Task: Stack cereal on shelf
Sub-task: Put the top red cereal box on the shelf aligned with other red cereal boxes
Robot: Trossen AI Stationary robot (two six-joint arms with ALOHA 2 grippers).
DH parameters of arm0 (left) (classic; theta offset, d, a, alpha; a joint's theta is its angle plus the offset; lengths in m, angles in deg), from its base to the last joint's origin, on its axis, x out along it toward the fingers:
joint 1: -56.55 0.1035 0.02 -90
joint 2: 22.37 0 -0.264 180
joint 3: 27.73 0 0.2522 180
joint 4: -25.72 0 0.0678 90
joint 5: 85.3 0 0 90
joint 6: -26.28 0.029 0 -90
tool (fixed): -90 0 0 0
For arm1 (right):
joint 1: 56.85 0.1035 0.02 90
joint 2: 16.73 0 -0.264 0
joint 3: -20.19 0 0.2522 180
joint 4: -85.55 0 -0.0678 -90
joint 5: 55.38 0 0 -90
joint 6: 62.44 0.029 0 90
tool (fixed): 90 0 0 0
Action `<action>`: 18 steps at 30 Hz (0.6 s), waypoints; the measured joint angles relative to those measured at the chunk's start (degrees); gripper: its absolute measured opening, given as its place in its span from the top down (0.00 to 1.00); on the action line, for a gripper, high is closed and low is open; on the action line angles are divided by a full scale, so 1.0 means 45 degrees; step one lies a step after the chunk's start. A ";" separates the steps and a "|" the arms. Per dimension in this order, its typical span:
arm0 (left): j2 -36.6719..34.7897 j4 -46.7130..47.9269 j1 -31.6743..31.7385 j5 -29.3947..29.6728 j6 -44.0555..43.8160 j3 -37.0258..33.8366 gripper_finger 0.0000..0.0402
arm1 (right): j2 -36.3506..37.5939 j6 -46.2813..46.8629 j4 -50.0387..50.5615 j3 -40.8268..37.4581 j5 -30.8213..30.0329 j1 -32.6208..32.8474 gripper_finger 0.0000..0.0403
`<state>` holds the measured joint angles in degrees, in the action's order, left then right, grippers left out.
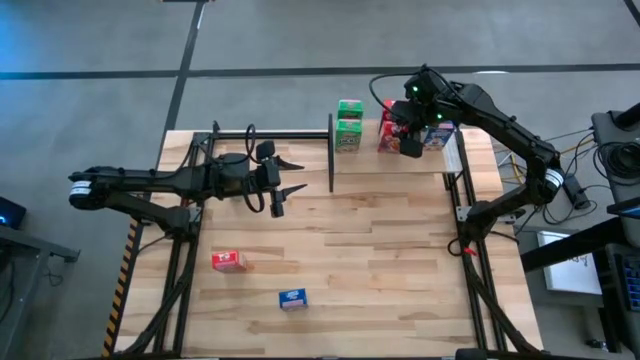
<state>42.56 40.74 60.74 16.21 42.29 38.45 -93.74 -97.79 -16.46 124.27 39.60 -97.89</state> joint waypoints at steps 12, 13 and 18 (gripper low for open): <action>0.0000 0.0068 0.0000 0.0000 -0.0248 0.0000 0.52 | 0.0163 0.0418 -0.0044 0.0629 -0.0005 0.0032 0.45; 0.0000 0.0084 0.0000 0.0000 -0.0290 0.0000 0.52 | 0.0173 0.0513 0.0008 0.0757 -0.0001 0.0064 0.45; 0.0000 0.0379 0.0000 0.0000 -0.0442 0.0000 0.52 | 0.0248 0.1254 0.0219 0.1409 0.0378 0.0515 0.46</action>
<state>42.56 42.44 60.74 16.21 40.30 38.45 -92.63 -92.15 -15.48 130.62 41.30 -95.57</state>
